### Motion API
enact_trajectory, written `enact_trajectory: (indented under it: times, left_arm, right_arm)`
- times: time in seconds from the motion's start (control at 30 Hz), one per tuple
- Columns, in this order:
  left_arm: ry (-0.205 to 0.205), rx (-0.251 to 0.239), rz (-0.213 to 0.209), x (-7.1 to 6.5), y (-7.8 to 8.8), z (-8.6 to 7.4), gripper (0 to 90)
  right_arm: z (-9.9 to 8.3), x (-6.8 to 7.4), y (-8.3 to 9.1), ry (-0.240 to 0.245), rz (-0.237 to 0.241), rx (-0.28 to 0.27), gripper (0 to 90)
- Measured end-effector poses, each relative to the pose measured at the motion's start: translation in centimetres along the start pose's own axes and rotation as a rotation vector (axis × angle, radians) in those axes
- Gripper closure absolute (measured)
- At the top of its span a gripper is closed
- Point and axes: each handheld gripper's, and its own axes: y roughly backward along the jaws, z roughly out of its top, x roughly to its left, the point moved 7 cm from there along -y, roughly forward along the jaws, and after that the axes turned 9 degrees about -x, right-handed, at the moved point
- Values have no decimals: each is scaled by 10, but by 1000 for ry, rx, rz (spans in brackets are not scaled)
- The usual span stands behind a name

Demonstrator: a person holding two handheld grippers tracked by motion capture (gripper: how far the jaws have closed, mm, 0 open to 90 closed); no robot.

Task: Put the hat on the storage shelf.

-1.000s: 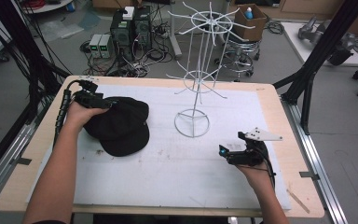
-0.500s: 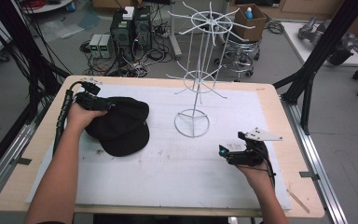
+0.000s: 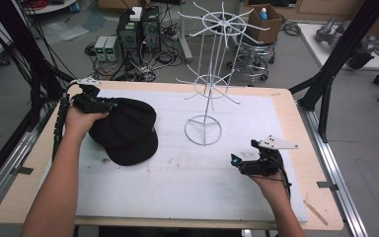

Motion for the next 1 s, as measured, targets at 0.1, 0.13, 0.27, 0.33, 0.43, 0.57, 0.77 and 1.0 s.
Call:
enact_trajectory:
  times: [0.1, 0.13, 0.27, 0.33, 0.43, 0.57, 0.77, 1.0]
  left_arm:
    - [14, -32, -11, -2, 6, 5, 684]
    - [12, -40, -9, -2, 9, 8, 685]
    - [2, -49, -14, -5, 15, 15, 687]
    - [0, -62, -22, -7, 19, 19, 687]
    - [-16, -84, -38, -13, 25, 29, 686]
    - [-27, -122, -61, -21, 33, 40, 687]
    - [-38, -156, -97, -29, 46, 56, 687]
    - [-27, -226, -172, -41, 61, 75, 687]
  right_arm:
    - [0, 0, 0, -5, 0, 1, 11]
    - [0, 0, 0, -5, 1, 1, 11]
    - [0, 0, 0, -6, -1, 1, 11]
    - [0, 0, 0, -6, -1, 3, 11]
    - [0, -1, 0, -4, -2, -3, 10]
    - [0, -1, 1, -6, -1, 0, 10]
    - [0, 0, 0, -6, 1, 4, 11]
    - [-1, 0, 0, -7, 3, 5, 10]
